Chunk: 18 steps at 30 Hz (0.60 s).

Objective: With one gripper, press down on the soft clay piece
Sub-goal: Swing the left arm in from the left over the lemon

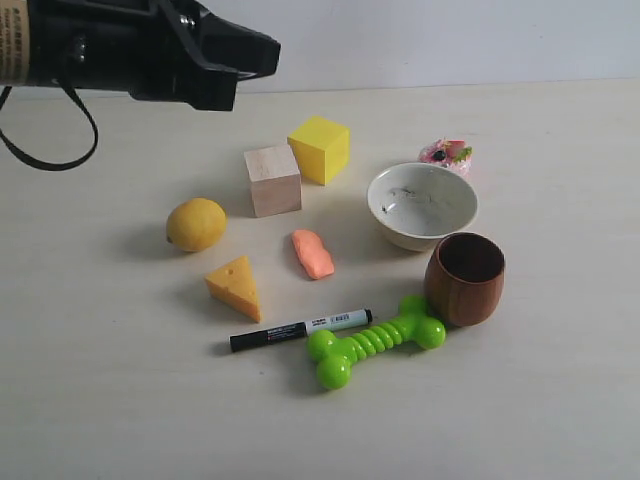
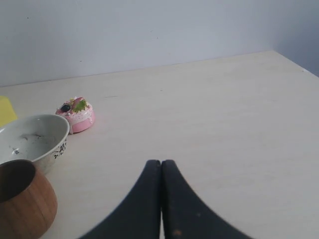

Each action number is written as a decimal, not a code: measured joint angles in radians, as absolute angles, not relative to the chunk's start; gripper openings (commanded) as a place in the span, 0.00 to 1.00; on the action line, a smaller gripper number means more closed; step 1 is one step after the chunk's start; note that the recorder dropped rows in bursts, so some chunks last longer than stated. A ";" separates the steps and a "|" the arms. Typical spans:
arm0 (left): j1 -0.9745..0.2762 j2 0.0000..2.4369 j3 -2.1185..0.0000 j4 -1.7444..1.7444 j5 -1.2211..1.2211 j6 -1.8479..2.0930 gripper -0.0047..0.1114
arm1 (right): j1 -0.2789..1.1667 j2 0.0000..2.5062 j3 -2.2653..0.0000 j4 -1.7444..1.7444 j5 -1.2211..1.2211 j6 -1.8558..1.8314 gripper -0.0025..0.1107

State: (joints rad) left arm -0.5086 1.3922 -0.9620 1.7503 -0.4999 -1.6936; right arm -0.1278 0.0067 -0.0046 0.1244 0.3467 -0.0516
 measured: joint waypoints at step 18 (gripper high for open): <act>-0.503 1.430 -0.964 1.749 -0.585 -1.765 0.04 | -0.128 0.007 -0.005 0.124 0.347 -0.052 0.02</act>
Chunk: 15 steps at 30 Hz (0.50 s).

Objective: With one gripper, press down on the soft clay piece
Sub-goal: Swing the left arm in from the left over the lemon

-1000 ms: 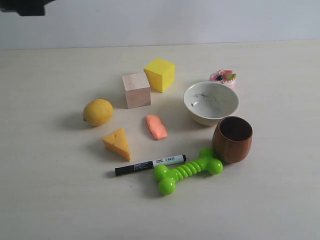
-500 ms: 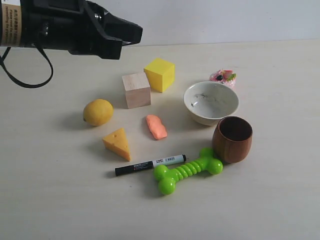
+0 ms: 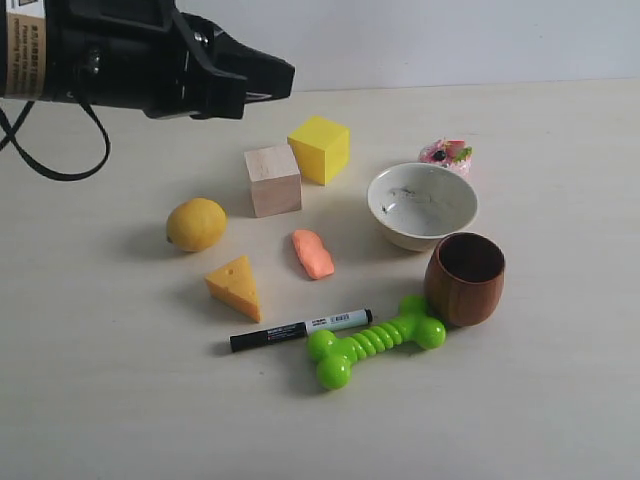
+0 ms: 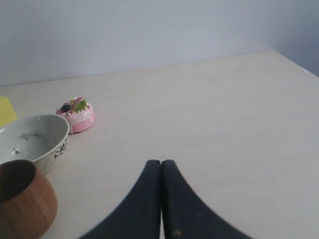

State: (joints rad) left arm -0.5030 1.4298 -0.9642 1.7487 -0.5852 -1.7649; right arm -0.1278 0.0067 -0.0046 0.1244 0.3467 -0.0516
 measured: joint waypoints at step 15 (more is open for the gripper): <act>-0.464 1.541 -0.869 1.491 -0.563 -1.421 0.04 | -0.128 0.007 -0.005 0.124 0.347 -0.052 0.02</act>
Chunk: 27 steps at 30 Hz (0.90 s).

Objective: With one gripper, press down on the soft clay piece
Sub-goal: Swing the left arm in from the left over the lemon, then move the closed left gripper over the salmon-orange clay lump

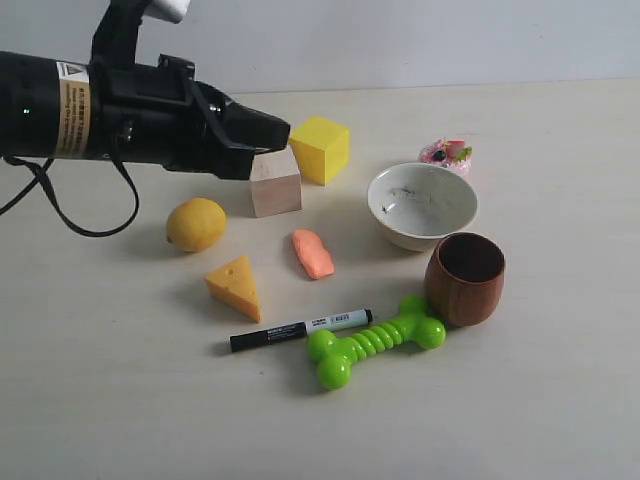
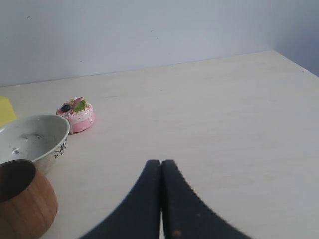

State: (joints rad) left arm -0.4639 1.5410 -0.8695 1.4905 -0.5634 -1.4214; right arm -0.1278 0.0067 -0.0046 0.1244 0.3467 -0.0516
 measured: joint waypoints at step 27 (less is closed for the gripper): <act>-0.642 1.514 -1.003 0.448 0.476 -0.018 0.04 | -0.128 0.007 -0.005 0.124 0.347 -0.052 0.02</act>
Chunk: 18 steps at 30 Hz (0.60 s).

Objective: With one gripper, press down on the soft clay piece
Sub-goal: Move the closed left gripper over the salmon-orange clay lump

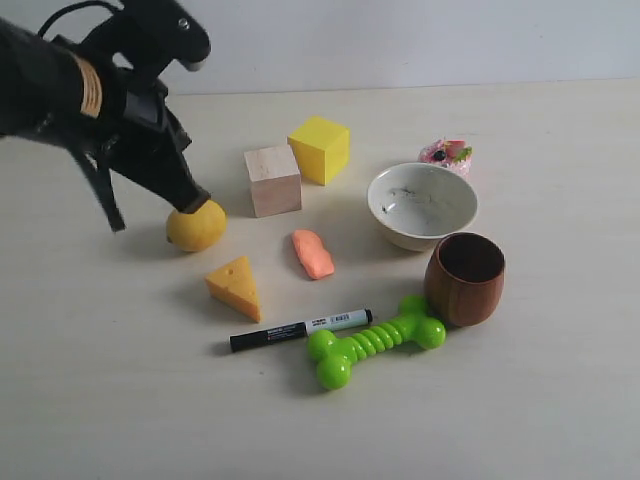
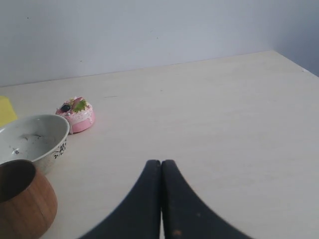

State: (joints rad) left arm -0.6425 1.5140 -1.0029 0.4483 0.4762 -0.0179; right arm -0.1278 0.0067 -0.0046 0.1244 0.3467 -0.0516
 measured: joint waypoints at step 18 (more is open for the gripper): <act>-0.665 1.960 -1.575 0.010 0.815 0.392 0.04 | -0.128 0.007 -0.005 0.124 0.347 -0.052 0.02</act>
State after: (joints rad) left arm -0.6649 1.9602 -1.5749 0.0104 0.8150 0.3921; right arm -0.1278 0.0067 -0.0046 0.1244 0.3467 -0.0516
